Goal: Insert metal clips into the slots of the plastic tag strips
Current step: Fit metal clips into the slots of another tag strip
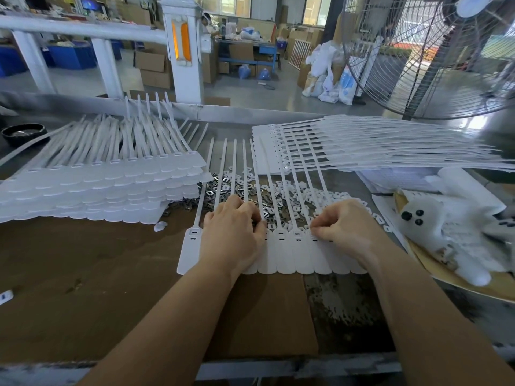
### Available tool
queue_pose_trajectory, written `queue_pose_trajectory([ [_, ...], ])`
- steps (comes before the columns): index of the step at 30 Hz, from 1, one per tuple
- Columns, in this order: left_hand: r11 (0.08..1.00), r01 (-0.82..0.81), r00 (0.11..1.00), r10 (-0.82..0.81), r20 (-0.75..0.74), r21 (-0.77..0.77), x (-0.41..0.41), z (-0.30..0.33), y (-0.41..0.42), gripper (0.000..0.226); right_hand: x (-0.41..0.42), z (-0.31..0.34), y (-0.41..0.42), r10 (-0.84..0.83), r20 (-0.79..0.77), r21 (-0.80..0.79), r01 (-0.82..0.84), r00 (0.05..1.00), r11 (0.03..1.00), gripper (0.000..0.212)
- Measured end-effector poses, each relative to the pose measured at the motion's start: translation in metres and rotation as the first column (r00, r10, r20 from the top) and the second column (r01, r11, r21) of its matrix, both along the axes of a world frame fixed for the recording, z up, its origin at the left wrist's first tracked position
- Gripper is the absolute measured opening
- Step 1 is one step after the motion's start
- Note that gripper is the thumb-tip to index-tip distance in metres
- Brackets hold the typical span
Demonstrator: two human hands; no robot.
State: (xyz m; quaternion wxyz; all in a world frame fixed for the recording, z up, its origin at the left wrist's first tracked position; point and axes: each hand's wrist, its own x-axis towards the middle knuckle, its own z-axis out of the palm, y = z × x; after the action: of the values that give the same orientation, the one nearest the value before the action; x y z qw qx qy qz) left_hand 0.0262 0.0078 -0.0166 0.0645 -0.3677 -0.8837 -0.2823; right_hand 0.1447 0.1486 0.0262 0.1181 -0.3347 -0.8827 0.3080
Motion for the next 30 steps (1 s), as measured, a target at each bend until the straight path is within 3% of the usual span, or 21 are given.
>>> queue_pose_trajectory([
  [4,1.000,0.004,1.000,-0.004,0.002,0.009,0.000,0.001,0.001,0.021,-0.002,0.000,-0.002,-0.051,-0.011,0.013,0.051,0.999,0.999,0.022],
  [11,1.000,0.007,1.000,-0.007,0.002,0.014,0.000,0.000,0.001,0.020,-0.002,0.006,0.002,-0.027,0.017,-0.057,0.027,0.999,0.998,0.010],
  [15,1.000,0.004,1.000,-0.004,0.001,0.012,0.000,-0.001,0.001,0.021,-0.005,0.003,0.008,-0.108,-0.067,0.107,0.115,0.992,0.988,0.010],
  [18,1.000,0.008,1.000,-0.008,0.003,0.010,-0.001,-0.001,0.001,0.021,-0.009,0.002,0.008,-0.073,0.038,0.186,0.065,0.997,0.980,0.012],
  [22,1.000,0.007,1.000,-0.007,0.007,0.013,-0.001,-0.001,0.002,0.021,-0.013,0.004,0.007,-0.037,0.130,0.186,0.013,0.991,0.982,0.014],
  [30,1.000,0.007,1.000,-0.007,0.002,0.010,-0.001,-0.001,0.001,0.021,-0.012,-0.002,0.010,-0.050,0.049,0.169,0.042,0.998,0.985,0.006],
])
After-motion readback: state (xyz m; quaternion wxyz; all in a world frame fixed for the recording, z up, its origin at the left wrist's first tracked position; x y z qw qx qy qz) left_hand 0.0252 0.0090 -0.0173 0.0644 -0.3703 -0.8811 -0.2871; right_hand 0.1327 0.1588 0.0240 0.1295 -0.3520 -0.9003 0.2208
